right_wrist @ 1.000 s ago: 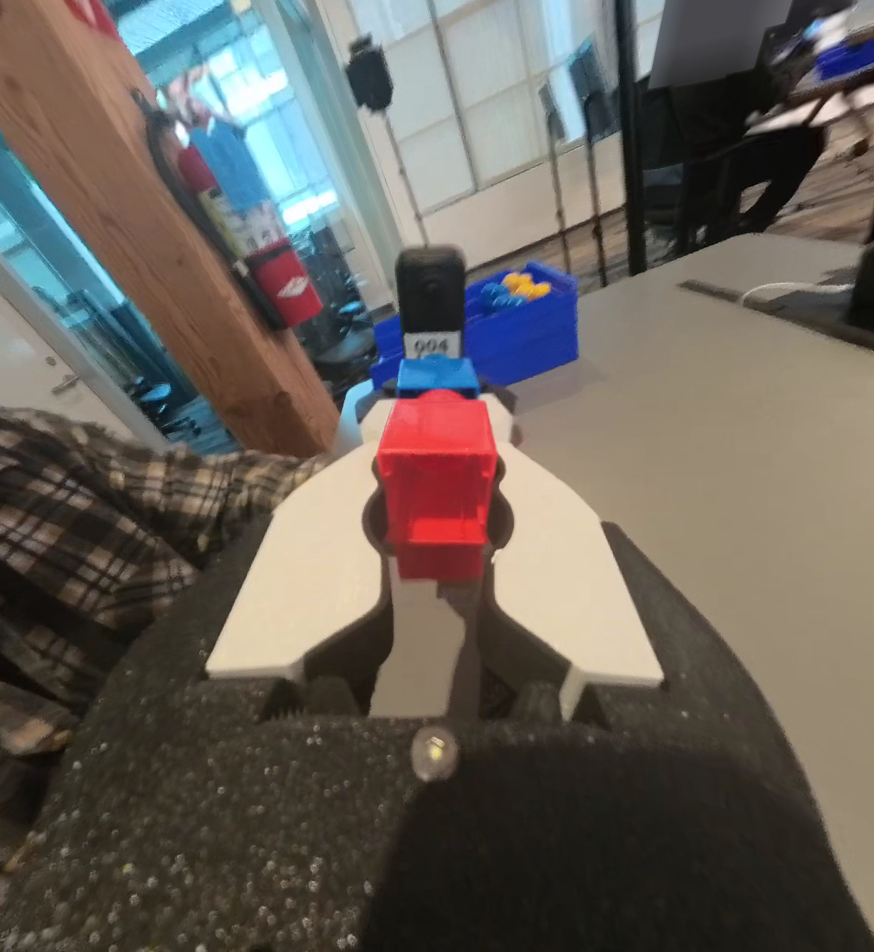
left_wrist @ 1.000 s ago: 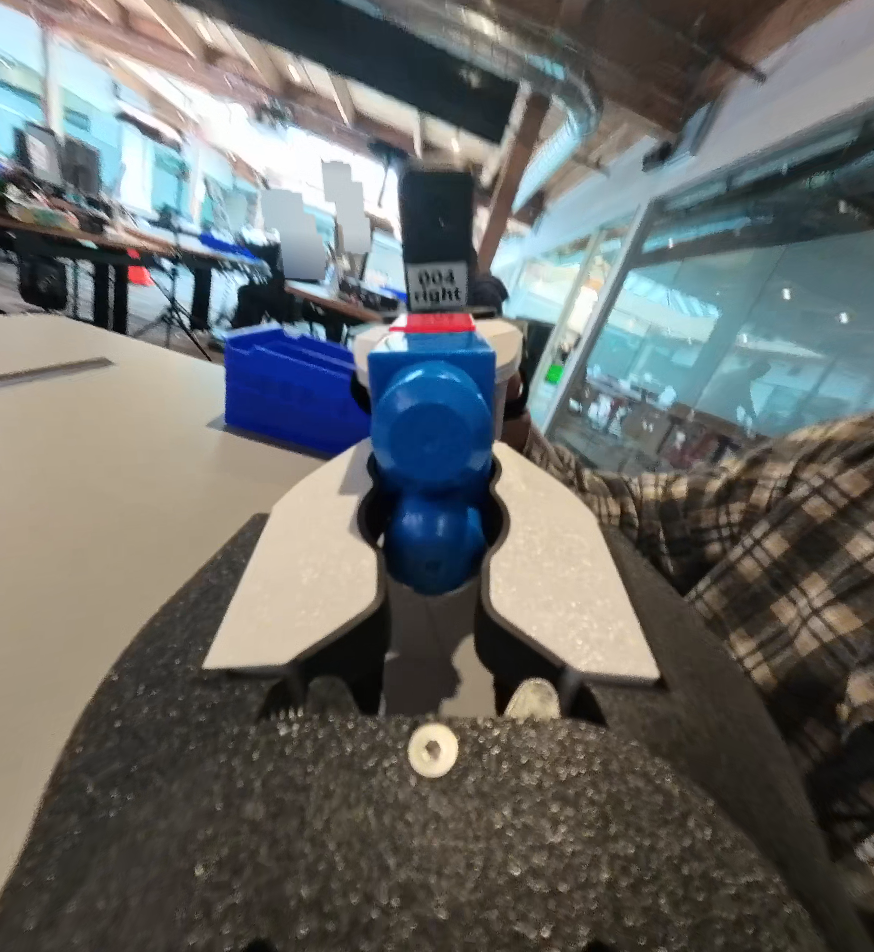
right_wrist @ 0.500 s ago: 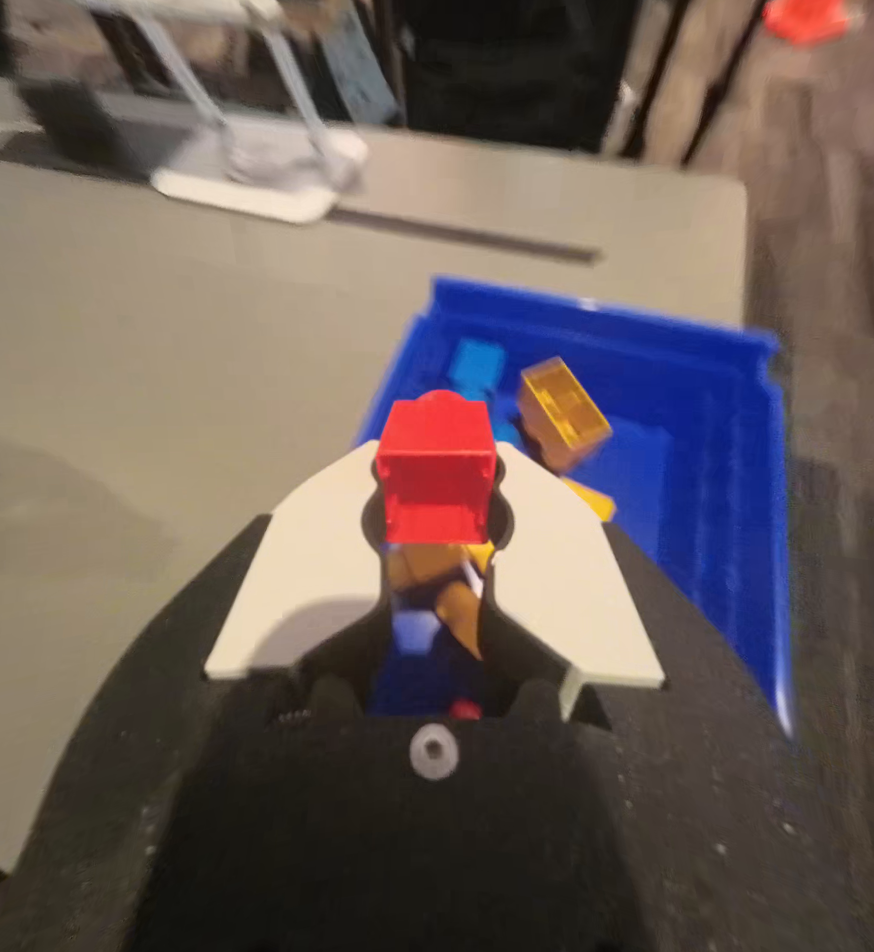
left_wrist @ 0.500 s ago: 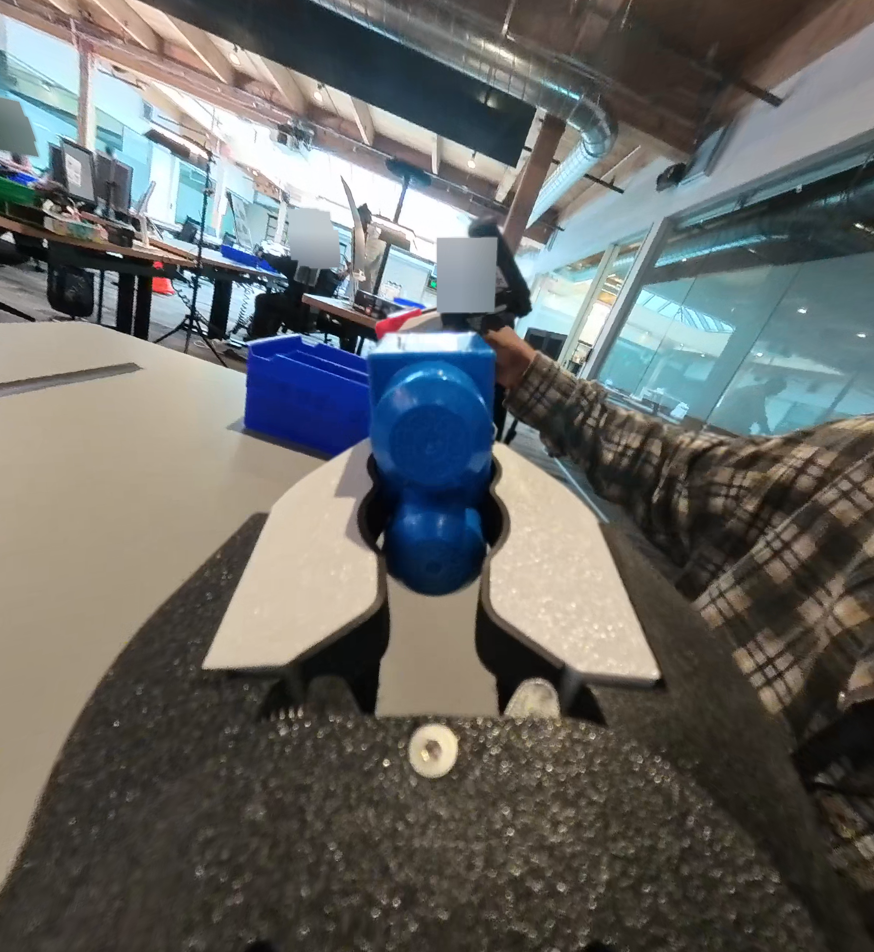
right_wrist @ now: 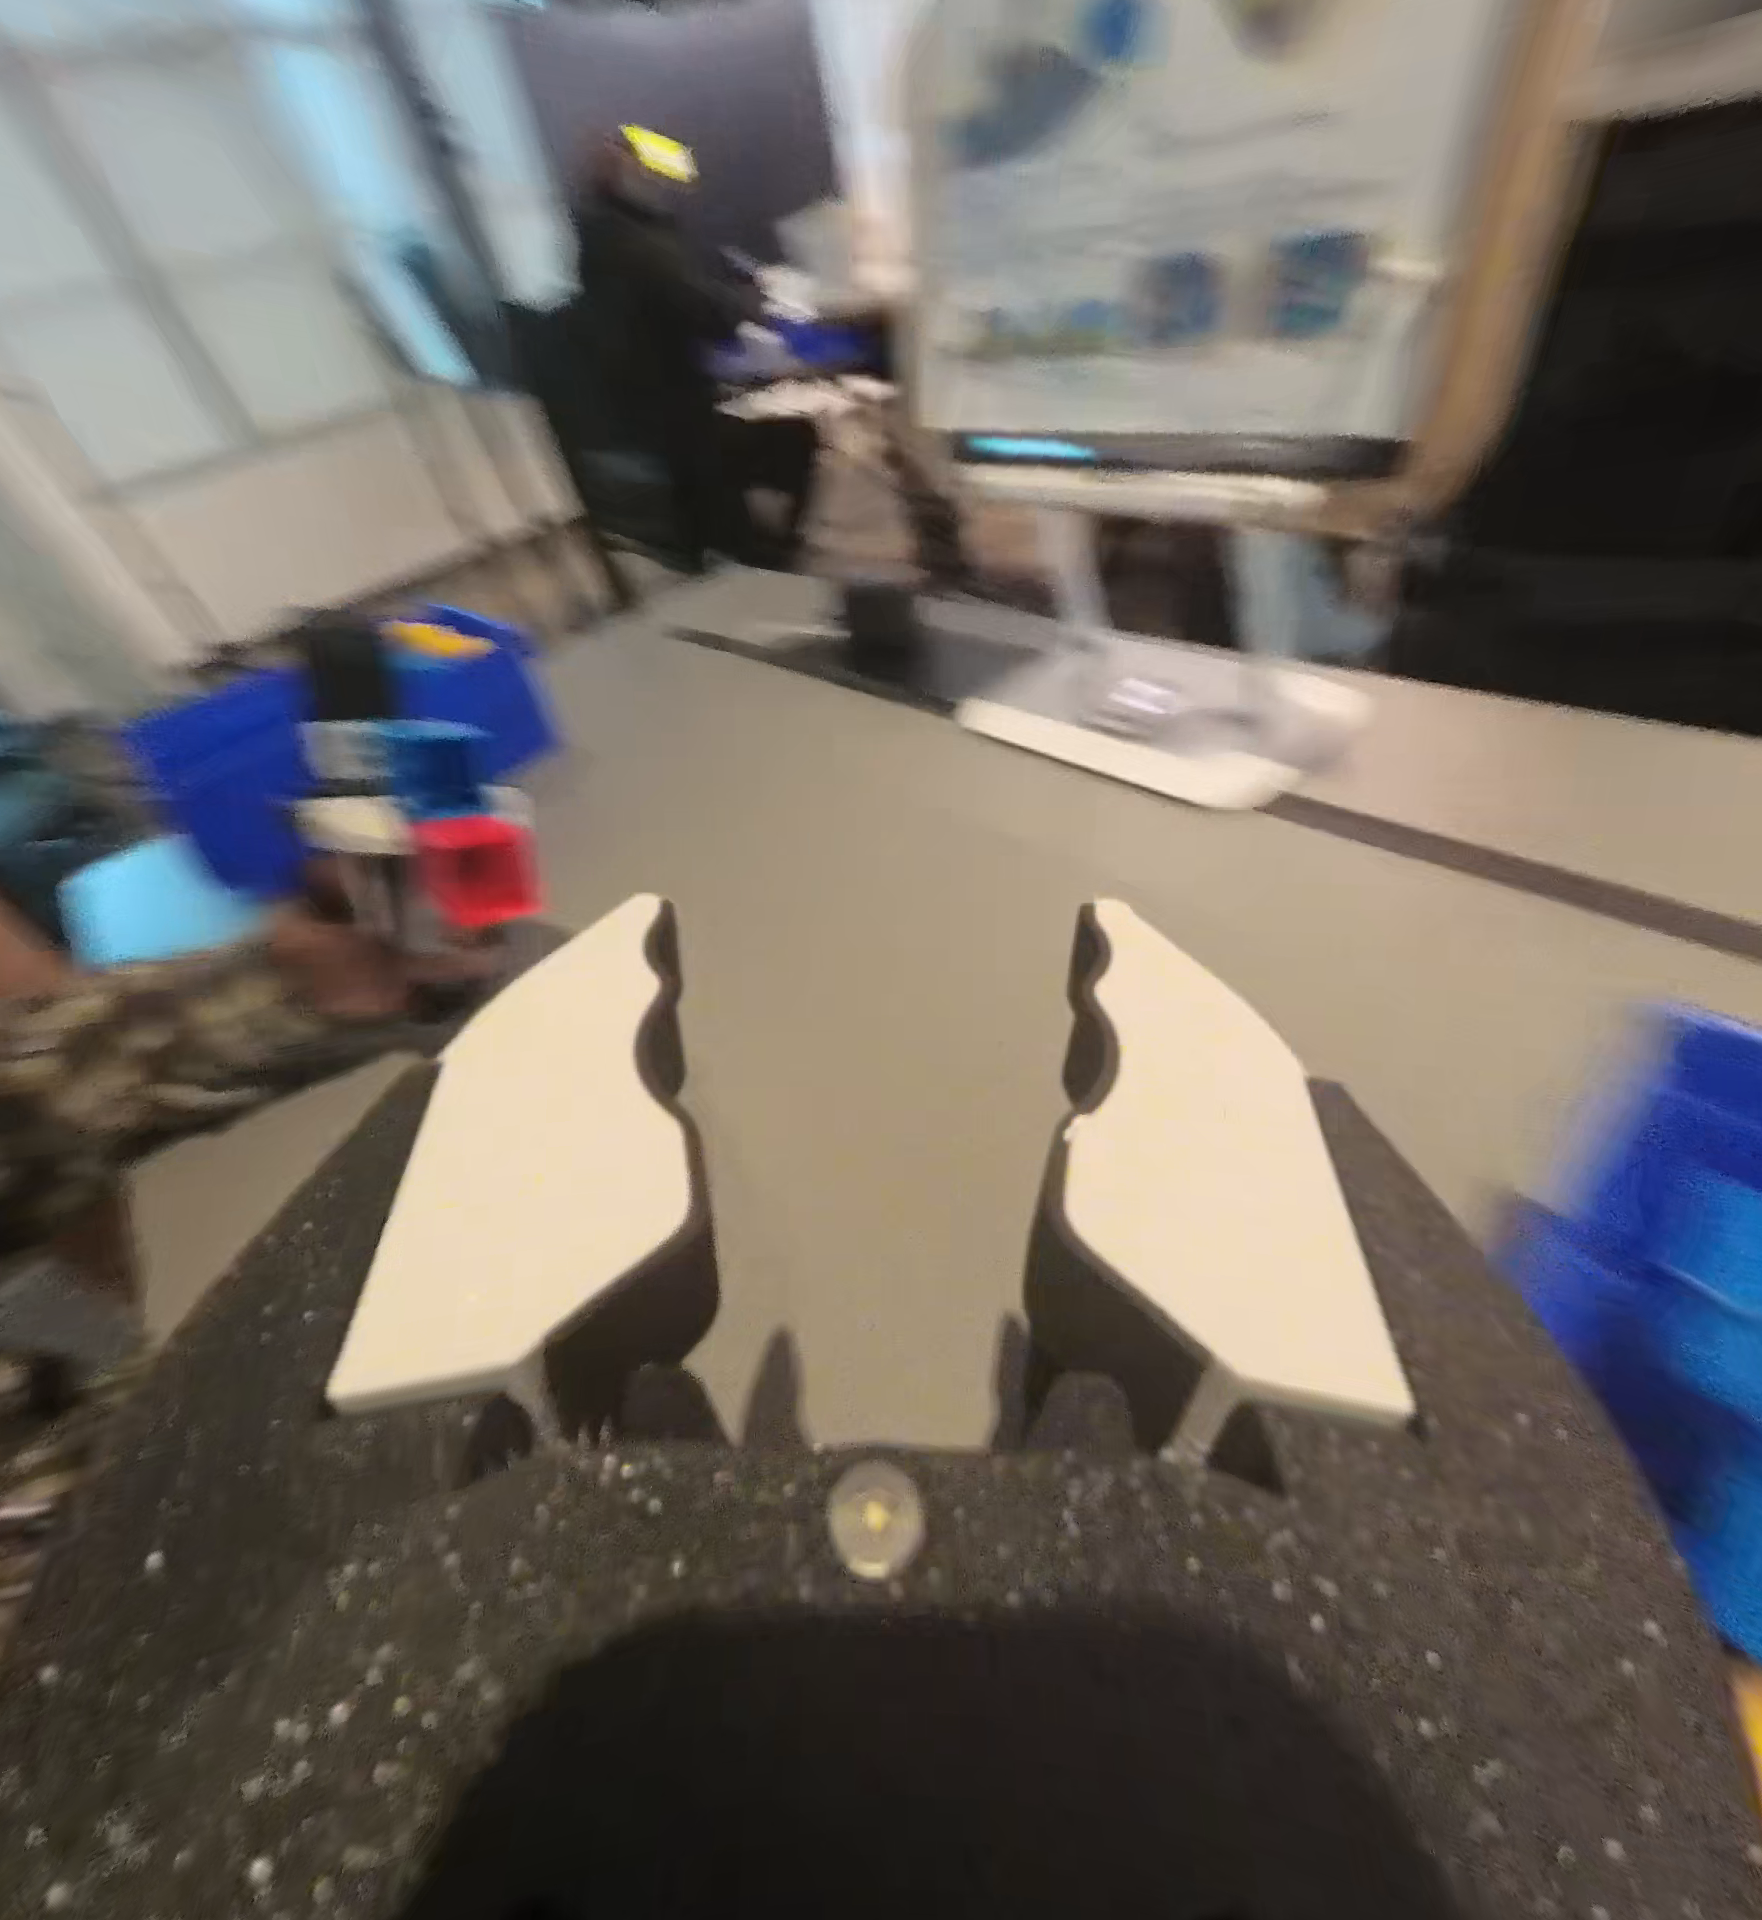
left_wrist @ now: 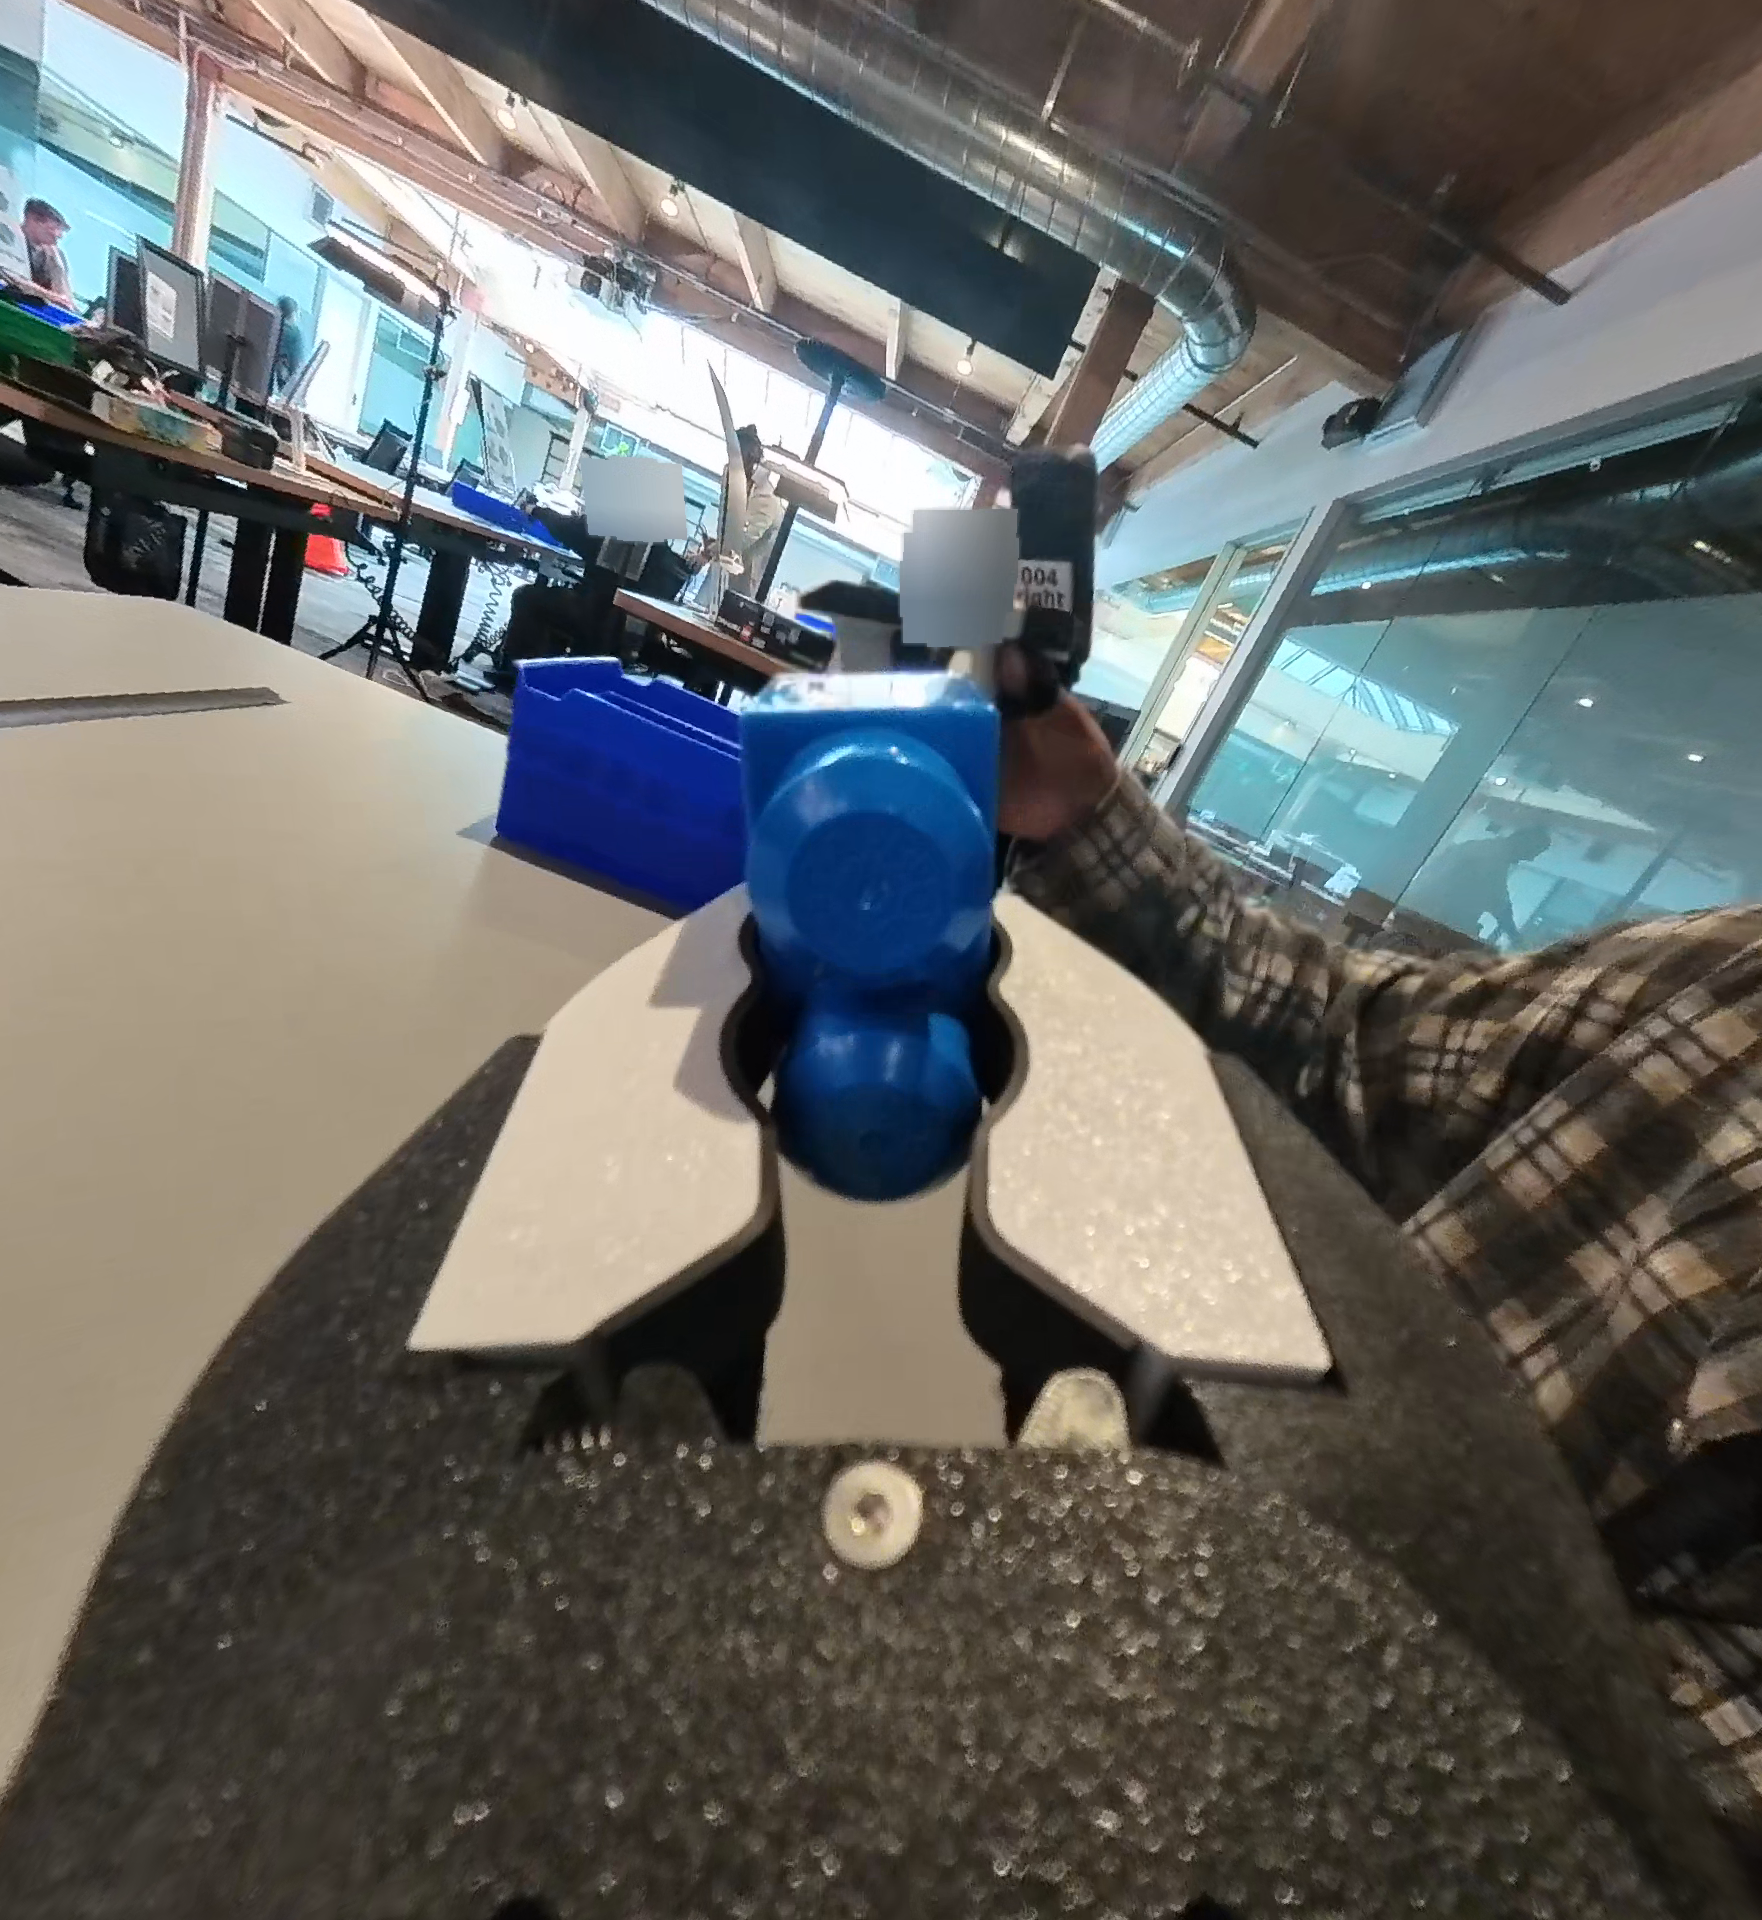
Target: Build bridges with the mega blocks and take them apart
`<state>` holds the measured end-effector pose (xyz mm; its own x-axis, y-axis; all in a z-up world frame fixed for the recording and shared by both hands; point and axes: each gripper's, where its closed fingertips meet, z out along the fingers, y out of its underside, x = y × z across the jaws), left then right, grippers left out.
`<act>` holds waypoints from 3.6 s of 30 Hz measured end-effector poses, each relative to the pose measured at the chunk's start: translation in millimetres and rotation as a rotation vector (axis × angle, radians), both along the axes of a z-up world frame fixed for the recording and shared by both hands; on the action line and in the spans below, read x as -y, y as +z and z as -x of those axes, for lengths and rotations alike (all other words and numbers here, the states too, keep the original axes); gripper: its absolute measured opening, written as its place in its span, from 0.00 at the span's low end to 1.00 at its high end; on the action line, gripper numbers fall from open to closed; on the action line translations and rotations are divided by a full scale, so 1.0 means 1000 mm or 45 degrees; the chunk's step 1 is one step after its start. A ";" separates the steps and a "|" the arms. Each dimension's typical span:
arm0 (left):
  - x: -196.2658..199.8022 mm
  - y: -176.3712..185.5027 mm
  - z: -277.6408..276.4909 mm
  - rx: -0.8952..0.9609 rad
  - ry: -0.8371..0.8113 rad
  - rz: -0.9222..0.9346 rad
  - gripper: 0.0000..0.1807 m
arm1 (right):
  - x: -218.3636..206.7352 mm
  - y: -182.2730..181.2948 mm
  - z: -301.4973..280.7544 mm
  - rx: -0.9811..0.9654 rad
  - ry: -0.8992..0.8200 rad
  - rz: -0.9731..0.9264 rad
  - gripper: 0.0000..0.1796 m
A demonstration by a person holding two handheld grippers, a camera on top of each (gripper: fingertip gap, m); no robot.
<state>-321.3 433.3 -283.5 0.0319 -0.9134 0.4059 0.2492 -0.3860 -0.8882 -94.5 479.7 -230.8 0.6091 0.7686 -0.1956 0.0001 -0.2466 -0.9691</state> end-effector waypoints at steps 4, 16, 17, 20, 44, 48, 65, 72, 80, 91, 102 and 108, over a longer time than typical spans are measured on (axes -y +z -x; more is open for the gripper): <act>0.000 0.002 0.003 0.017 0.010 -0.010 0.20 | 0.032 -0.017 0.121 -0.164 0.444 0.033 0.39; 0.010 0.004 -0.004 0.032 -0.066 -0.010 0.20 | 0.058 -0.051 0.217 -0.213 0.855 0.193 0.20; 0.011 0.003 -0.005 0.020 -0.072 -0.017 0.20 | 0.059 -0.052 0.216 -0.171 0.847 0.189 0.19; 0.015 0.012 -0.007 0.063 -0.058 -0.048 0.20 | 0.065 -0.044 0.205 -0.107 0.806 0.180 0.19; 0.011 -0.023 -0.017 -0.319 0.008 -0.150 0.20 | -0.081 -0.039 -0.122 0.369 -0.479 0.222 0.35; 0.014 -0.035 -0.023 -0.409 -0.019 -0.152 0.20 | -0.025 -0.016 0.024 0.371 0.188 0.127 0.36; 0.030 -0.041 -0.034 -0.522 -0.087 -0.223 0.20 | 0.072 -0.070 0.220 0.824 1.053 0.259 0.27; 0.025 -0.032 -0.032 -0.444 -0.041 -0.224 0.38 | 0.060 -0.040 0.203 0.718 0.910 0.183 0.20; 0.027 -0.030 -0.036 -0.437 -0.033 -0.230 0.48 | -0.080 0.021 -0.051 0.663 -0.280 0.132 0.20; 0.038 -0.052 -0.048 -0.567 -0.117 -0.280 0.43 | -0.104 -0.083 -0.258 0.720 -0.918 0.504 0.20; 0.035 -0.049 -0.045 -0.538 -0.107 -0.265 0.42 | -0.077 0.046 -0.091 0.272 -0.391 -0.093 0.40; 0.032 -0.048 -0.042 -0.535 -0.091 -0.261 0.42 | -0.016 0.039 0.049 0.139 0.011 -0.225 0.44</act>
<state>-279.1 401.1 -331.8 0.0888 -0.9791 0.1827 -0.1689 -0.1956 -0.9660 -143.4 495.5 -191.9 0.6125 0.7904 0.0093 0.1087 -0.0726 -0.9914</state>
